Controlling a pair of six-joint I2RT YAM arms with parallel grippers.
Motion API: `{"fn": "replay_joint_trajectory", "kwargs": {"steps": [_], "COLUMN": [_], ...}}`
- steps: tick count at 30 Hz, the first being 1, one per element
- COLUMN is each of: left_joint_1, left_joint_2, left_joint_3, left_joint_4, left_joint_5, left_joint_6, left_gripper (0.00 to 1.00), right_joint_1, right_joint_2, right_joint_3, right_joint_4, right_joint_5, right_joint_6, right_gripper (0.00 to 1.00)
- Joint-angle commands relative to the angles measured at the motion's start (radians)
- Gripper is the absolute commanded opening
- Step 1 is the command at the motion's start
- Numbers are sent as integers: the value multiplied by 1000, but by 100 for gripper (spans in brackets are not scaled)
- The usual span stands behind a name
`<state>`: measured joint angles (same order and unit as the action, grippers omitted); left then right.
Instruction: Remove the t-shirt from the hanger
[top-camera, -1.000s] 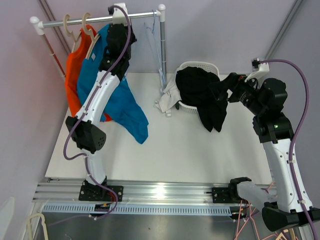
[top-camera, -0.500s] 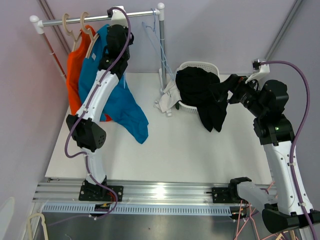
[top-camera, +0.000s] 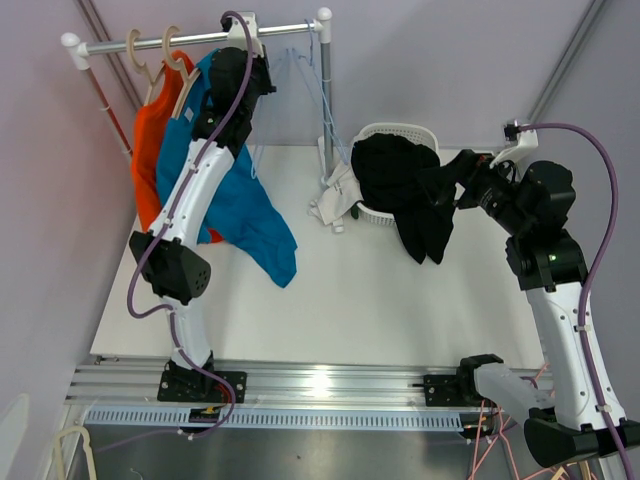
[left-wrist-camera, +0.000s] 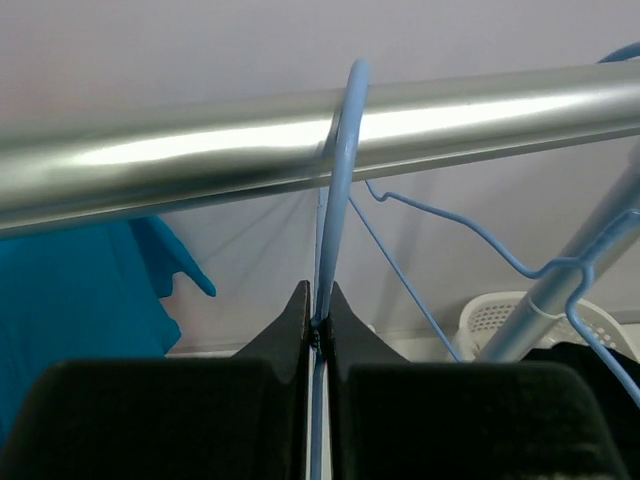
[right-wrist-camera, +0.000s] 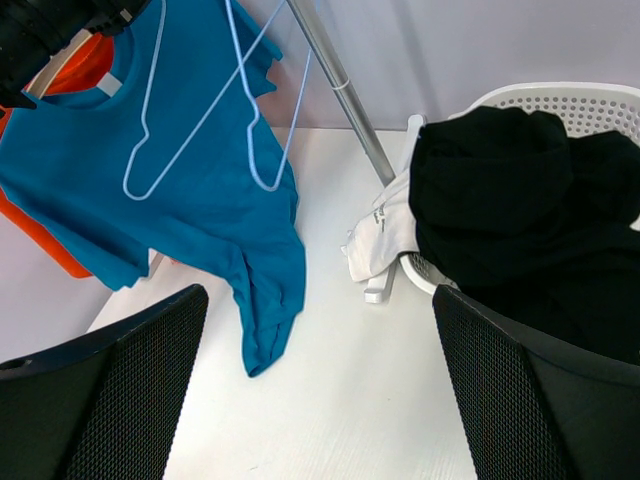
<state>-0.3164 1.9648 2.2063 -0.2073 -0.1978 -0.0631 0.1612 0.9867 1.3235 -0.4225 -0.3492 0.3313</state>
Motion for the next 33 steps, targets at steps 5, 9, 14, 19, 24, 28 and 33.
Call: {"fn": "replay_joint_trajectory", "kwargs": {"steps": [5,9,14,19,24,28,33], "left_joint_1": [-32,-32,-55,-67,-56,14,207], "left_joint_2": [2,-55,-290,-500,-717,-830,-739], "left_joint_3": [40,23,-237,-414,-594,-652,-550], "left_joint_4": [-93,-122,-83,-63,-40,-69,-205], "left_joint_5": [123,141,109,138,106,124,190], "left_joint_6": [-41,-55,-33,-60,-21,-32,-112], "left_gripper": [31,51,83,96,99,100,99], "right_joint_1": [-3,-3,-3,-3,-3,-2,-2], "right_joint_2": [-34,-39,-51,-49,-51,-37,3], "right_joint_3": [-9,-4,11,17,8,5,19], "right_joint_4": [22,13,10,10,-1,-10,-7], "right_joint_5": [-7,-7,-10,-27,-53,-60,-94], "right_joint_6": [3,5,12,34,38,35,37], "right_gripper": [99,99,99,99,99,99,99]}}
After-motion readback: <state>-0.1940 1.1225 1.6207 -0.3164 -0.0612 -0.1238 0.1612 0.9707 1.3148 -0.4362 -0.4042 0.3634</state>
